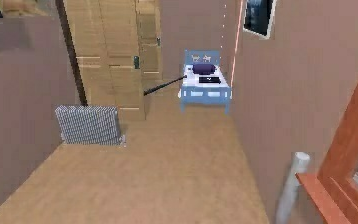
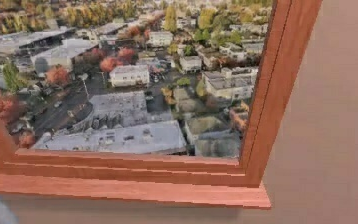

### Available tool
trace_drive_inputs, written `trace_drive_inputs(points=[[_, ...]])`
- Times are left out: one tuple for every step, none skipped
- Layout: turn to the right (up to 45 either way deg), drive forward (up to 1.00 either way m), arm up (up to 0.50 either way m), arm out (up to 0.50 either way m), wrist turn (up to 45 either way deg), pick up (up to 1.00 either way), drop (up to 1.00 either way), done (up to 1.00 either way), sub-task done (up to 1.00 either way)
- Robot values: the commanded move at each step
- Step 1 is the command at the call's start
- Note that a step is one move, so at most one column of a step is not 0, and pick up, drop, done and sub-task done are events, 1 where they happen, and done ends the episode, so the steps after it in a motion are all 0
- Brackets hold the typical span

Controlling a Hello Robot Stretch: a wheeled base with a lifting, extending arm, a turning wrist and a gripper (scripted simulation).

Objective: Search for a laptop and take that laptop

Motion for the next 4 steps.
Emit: trace_drive_inputs(points=[[0.0,1.00,0.00,0.00,0.0,0.00,0.00,0.00,0.00],[0.0,1.00,0.00,0.00,0.0,0.00,0.00,0.00,0.00],[0.0,0.35,0.00,0.00,0.0,0.00,0.00,0.00,0.00],[-45.0,0.00,0.00,0.00,0.0,0.00,0.00,0.00,0.00]])
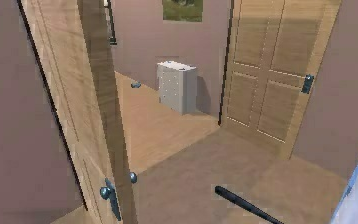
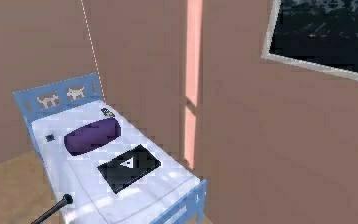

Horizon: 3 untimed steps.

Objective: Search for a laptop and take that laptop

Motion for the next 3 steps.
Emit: trace_drive_inputs(points=[[-15.0,0.00,0.00,0.00,0.0,0.00,0.00,0.00,0.00],[45.0,0.00,0.00,0.00,0.0,0.00,0.00,0.00,0.00],[45.0,0.00,0.00,0.00,0.0,0.00,0.00,0.00,0.00]])
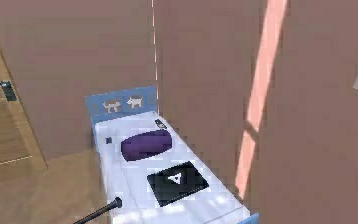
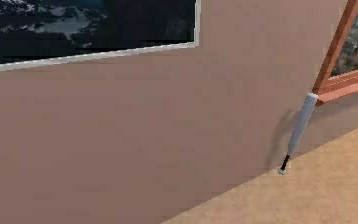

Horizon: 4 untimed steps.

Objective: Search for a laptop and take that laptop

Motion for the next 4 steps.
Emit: trace_drive_inputs(points=[[27.0,0.00,0.00,0.00,0.0,0.00,0.00,0.00,0.00],[0.0,0.45,0.00,0.00,0.0,0.00,0.00,0.00,0.00],[-45.0,0.00,0.00,0.00,0.0,0.00,0.00,0.00,0.00],[-45.0,0.00,0.00,0.00,0.0,0.00,0.00,0.00,0.00]])
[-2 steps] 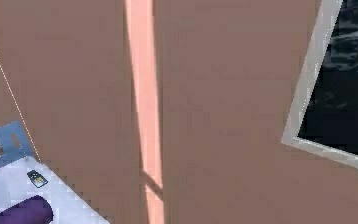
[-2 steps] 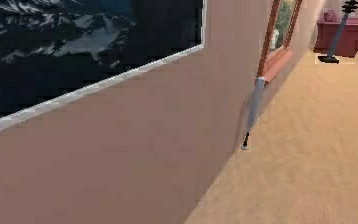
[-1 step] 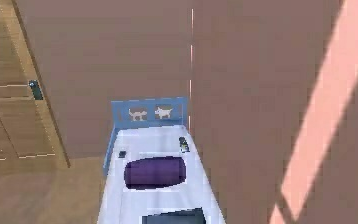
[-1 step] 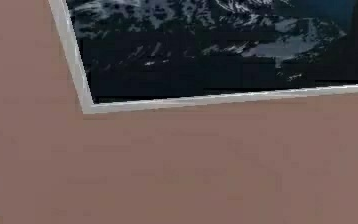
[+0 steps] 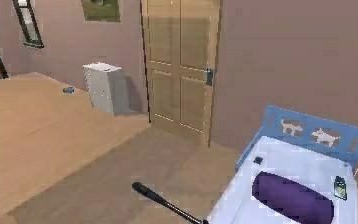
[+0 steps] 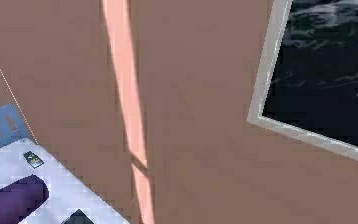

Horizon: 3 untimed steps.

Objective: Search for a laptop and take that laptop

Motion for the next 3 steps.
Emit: trace_drive_inputs(points=[[-39.0,0.00,0.00,0.00,0.0,0.00,0.00,0.00,0.00],[0.0,0.00,0.46,0.00,0.0,0.00,0.00,0.00,0.00],[0.0,0.00,0.00,0.26,0.0,0.00,0.00,0.00,0.00]])
